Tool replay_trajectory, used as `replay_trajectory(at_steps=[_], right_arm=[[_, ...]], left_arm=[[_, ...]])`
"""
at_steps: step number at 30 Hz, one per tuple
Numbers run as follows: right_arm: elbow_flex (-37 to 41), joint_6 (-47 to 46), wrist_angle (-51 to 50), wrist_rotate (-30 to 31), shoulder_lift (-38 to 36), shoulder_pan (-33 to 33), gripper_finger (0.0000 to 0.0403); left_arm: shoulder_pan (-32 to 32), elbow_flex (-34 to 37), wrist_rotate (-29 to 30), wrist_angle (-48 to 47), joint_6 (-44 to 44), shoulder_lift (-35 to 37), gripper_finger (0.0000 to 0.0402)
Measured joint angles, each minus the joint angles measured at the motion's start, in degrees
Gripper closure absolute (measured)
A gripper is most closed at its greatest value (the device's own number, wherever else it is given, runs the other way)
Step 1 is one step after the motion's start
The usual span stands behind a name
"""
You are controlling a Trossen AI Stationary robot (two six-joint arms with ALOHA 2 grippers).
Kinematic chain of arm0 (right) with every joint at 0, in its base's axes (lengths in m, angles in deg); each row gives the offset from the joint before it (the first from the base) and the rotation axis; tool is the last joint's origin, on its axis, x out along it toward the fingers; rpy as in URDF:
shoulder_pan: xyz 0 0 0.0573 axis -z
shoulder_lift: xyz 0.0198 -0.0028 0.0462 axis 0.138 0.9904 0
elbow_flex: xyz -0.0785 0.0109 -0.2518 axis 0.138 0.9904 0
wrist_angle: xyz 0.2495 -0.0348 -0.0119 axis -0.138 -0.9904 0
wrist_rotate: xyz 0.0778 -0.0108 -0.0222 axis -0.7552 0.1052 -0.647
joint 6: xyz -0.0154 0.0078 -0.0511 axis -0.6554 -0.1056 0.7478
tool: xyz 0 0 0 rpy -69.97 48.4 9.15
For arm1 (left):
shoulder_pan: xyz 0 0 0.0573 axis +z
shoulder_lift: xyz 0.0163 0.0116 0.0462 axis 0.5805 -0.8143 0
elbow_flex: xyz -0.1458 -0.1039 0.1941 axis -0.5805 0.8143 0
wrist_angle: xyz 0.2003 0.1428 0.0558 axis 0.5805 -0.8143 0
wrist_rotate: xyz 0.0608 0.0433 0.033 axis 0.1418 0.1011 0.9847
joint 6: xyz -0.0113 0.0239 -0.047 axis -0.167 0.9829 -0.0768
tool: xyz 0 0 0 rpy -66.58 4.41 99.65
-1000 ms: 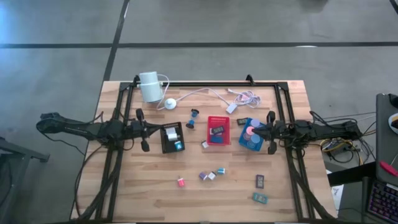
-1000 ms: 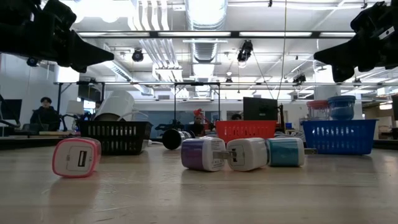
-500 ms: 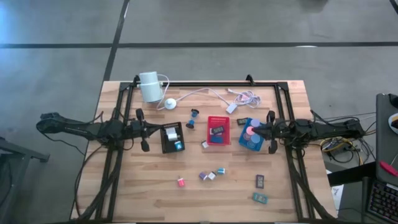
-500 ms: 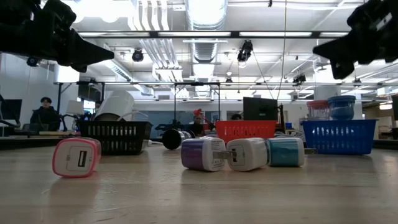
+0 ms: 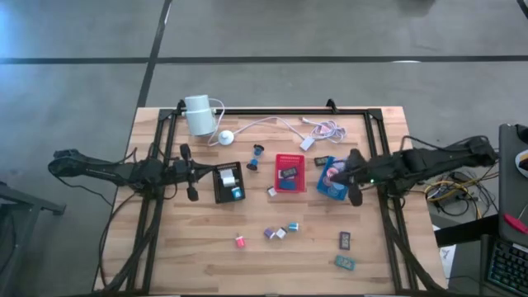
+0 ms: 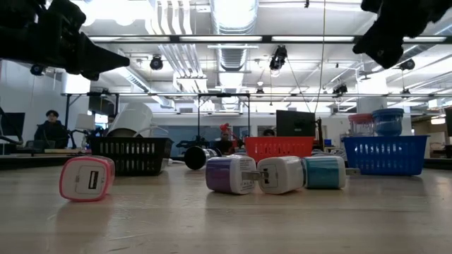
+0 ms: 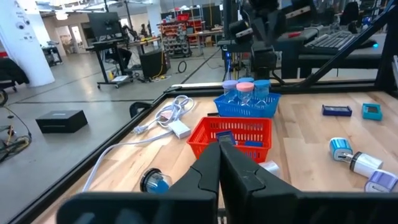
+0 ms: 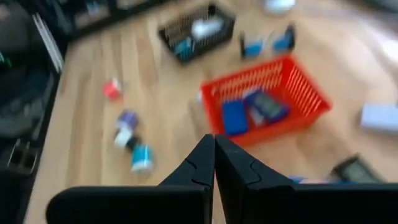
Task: Pick & Place Office items
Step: Put the dark blue digital clock into the red bin
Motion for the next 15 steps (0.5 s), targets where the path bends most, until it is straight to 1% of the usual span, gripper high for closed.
replay_trajectory(at_steps=[2, 8, 12, 15], right_arm=[[-4.0, -2.8, -3.9, 0.0, 5.0, -3.0, 0.0394], [-14.5, -7.1, -14.7, 0.0, 18.1, -13.4, 0.0394], [-19.4, -14.1, -20.7, 0.8, 24.1, -19.2, 0.0394], [-21.8, -19.5, -23.2, -0.1, 27.9, -23.1, 0.0394]], left_arm=[[0.0, 0.0, 0.0, 0.2, 0.2, 0.0, 0.039], [0.0, 0.0, 0.0, 0.1, -0.5, 0.0, 0.0388], [0.0, 0.0, 0.0, 0.1, -2.0, -0.2, 0.0388], [0.0, 0.0, 0.0, 0.1, -2.4, -0.2, 0.0388]])
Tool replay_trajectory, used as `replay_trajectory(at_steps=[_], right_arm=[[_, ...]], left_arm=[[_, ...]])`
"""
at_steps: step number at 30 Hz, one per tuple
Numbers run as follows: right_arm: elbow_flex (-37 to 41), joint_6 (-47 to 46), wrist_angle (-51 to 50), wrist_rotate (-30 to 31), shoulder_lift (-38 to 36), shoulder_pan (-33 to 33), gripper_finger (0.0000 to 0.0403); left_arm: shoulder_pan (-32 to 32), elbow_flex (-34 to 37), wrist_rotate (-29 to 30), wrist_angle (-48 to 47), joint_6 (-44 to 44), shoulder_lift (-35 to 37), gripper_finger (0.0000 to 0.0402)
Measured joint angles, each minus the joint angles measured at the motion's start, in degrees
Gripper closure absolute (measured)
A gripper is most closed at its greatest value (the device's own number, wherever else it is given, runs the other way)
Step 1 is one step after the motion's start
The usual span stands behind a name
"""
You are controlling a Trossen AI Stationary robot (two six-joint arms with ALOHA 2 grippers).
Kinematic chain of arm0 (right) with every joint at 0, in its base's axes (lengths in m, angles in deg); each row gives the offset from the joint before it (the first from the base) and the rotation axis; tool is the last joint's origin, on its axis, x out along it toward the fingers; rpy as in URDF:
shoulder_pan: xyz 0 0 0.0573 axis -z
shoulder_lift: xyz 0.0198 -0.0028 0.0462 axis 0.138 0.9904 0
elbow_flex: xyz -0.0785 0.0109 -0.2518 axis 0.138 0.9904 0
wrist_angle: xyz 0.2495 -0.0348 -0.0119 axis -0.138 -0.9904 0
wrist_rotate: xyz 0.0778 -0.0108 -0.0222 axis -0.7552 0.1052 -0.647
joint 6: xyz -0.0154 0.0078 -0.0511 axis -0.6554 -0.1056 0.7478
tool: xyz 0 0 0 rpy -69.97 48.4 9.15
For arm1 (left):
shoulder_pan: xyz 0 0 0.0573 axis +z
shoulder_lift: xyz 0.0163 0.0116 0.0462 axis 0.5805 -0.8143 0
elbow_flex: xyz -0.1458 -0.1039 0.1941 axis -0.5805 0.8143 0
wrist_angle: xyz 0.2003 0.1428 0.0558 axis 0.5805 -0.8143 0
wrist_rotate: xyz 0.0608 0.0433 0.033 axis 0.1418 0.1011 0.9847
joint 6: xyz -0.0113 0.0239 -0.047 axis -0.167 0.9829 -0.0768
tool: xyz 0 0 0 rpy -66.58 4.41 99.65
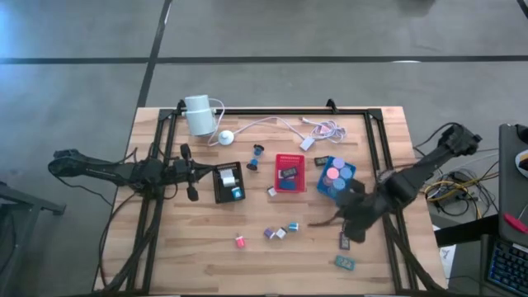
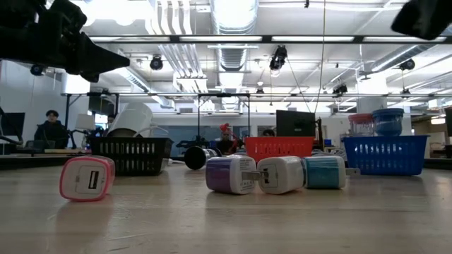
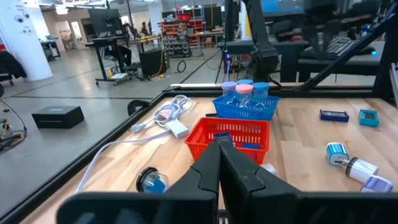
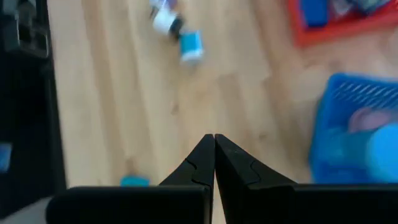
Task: Pick & Place Office items
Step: Put the dark blue digital clock into the red bin
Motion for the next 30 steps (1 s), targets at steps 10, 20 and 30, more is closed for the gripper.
replay_trajectory(at_steps=[10, 20, 30], right_arm=[[-2.7, -8.9, -0.9, -4.4, 10.0, -7.8, 0.039], [-4.4, -8.4, -1.0, -7.7, 18.3, -8.0, 0.027], [-3.7, -7.8, -0.9, -9.8, 23.8, -8.4, 0.0133]], left_arm=[[0.0, 0.0, 0.0, 0.0, -0.9, 0.0, 0.0388], [0.0, 0.0, 0.0, 0.0, -0.9, 0.0, 0.0387], [0.0, 0.0, 0.0, -0.9, -0.9, 0.0, 0.0388]])
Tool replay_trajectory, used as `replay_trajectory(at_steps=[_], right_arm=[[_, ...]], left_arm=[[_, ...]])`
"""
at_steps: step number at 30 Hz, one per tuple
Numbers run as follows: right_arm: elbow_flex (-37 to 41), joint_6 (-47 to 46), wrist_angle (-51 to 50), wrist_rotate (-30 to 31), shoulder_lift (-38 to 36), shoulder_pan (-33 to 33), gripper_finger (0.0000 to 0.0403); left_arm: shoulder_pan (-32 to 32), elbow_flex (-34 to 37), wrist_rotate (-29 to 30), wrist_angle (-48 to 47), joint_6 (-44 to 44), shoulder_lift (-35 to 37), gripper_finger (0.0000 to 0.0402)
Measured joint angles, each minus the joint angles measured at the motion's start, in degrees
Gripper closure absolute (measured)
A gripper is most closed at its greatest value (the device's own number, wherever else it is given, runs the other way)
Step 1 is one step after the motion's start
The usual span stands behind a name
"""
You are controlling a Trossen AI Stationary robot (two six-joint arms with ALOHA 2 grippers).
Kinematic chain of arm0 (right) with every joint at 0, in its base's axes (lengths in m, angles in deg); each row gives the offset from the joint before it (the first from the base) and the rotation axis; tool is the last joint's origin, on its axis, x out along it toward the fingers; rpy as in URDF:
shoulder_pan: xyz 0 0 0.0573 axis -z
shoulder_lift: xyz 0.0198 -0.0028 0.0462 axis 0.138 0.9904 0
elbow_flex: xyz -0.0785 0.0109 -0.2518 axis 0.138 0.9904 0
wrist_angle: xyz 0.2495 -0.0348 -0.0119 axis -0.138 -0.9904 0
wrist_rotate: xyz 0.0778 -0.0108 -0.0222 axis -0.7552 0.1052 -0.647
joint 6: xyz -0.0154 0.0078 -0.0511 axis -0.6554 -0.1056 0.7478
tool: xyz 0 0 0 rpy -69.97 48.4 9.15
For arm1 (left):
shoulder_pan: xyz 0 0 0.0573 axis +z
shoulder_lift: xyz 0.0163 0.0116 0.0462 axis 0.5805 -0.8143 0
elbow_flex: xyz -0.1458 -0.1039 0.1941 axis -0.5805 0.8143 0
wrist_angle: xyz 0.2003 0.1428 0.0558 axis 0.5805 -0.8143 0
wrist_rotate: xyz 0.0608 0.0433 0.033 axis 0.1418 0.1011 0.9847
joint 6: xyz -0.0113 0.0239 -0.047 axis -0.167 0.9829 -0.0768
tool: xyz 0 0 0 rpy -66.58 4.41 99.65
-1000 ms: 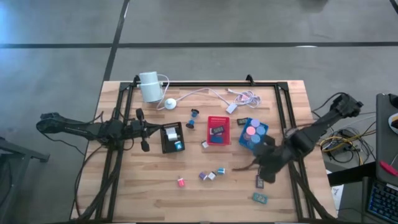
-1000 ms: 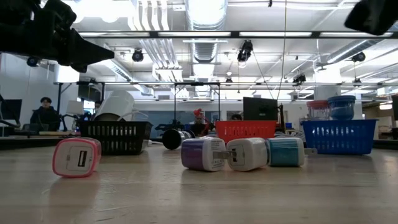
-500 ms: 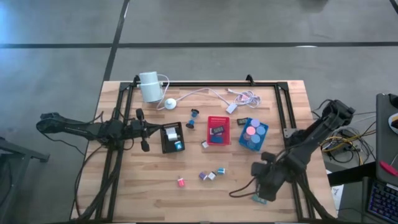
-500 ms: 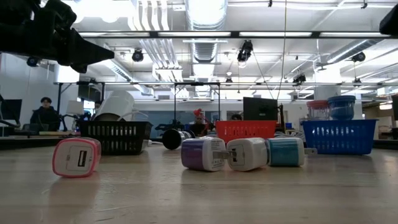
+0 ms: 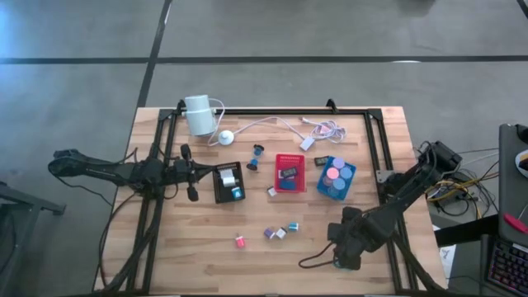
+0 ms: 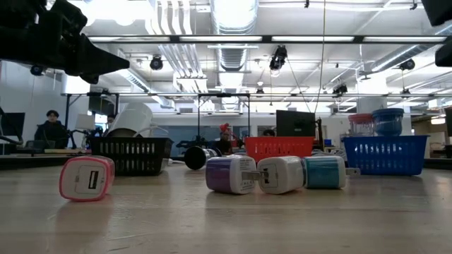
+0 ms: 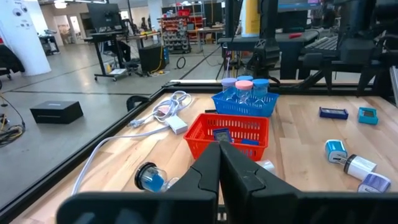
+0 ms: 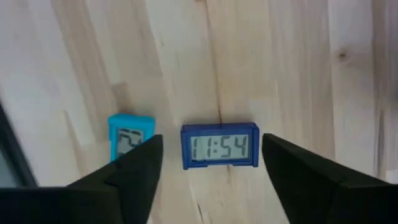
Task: Pick & Place Office items
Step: Put the dark blue digital clock into the red bin
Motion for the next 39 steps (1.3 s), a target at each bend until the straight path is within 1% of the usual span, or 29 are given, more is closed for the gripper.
replay_trajectory(at_steps=[6, 13, 20, 28, 39], right_arm=[[1.5, 0.0, 0.0, -0.3, 1.8, -0.7, 0.0095], [3.0, 0.2, 0.0, -0.3, 2.5, -1.4, 0.0075], [4.3, 0.7, 1.1, -0.4, 3.5, -1.6, 0.0071], [4.9, 0.9, 2.5, -2.1, 4.0, -1.8, 0.0071], [7.0, 0.9, 5.5, -2.1, 5.4, -1.7, 0.0072]], left_arm=[[0.0, 0.0, 0.0, -0.1, 0.0, 0.0, 0.0388], [0.0, 0.0, 0.0, -0.2, 0.0, -0.7, 0.0388], [0.0, 0.0, 0.0, -0.1, 0.0, -1.5, 0.0388], [0.0, 0.0, 0.0, 0.1, 0.0, -2.1, 0.0388], [0.0, 0.0, 0.0, 0.0, 0.0, -2.5, 0.0388]])
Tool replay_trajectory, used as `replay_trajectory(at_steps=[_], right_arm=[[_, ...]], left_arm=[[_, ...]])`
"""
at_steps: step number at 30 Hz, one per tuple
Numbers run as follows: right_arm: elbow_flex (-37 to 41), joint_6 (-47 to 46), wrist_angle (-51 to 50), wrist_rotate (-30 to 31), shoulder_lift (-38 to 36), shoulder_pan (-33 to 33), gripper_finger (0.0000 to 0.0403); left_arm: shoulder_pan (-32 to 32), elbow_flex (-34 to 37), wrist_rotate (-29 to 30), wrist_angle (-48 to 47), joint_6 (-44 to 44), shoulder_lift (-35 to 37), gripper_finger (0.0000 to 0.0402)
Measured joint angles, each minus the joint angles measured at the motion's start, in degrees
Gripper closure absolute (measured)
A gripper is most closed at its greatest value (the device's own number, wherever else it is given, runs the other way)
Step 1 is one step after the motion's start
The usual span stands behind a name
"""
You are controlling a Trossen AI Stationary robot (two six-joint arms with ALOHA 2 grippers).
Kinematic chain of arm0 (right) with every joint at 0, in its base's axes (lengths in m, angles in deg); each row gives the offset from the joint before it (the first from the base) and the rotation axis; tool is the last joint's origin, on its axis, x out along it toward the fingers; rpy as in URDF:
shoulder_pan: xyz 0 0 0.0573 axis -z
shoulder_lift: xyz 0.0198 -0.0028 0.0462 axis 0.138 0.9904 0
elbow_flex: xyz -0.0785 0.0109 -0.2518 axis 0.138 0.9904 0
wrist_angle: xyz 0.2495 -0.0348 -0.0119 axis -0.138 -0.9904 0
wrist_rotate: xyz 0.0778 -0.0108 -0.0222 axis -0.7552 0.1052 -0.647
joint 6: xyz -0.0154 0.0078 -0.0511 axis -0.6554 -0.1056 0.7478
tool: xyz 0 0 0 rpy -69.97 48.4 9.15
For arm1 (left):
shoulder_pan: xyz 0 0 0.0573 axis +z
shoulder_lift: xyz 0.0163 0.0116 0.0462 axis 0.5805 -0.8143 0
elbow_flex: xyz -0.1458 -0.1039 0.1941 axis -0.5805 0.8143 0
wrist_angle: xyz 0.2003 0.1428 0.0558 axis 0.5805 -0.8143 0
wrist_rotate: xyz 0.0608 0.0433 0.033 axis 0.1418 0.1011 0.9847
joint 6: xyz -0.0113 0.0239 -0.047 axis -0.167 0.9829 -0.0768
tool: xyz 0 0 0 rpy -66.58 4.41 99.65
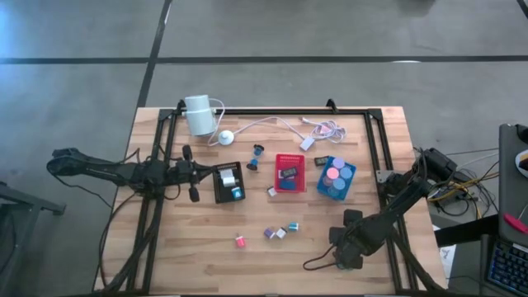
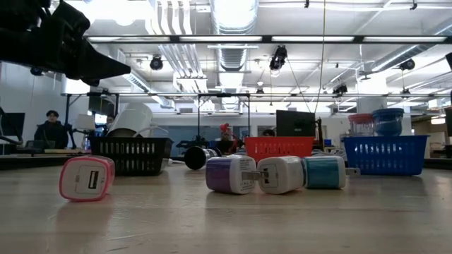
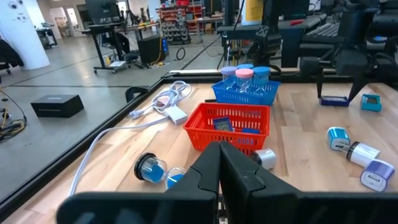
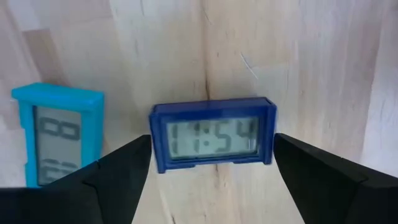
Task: Pick & Place Office items
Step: Put the dark blue digital clock into the red bin
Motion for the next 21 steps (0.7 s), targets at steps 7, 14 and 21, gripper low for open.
replay_trajectory(at_steps=[7, 14, 21], right_arm=[[0.1, 0.7, 0.6, 0.0, 0.0, 0.0, 0.0074], [0.1, 0.6, 1.5, 0.0, 0.0, 0.0, 0.0068], [0.7, 0.8, 1.8, 0.5, 0.0, 0.0, 0.0058]], left_arm=[[0.0, 0.0, 0.0, 0.0, 0.0, -0.1, 0.0387], [0.0, 0.0, 0.0, 0.0, 0.0, -0.1, 0.0387], [0.0, 0.0, 0.0, 0.0, 0.0, -0.1, 0.0387]])
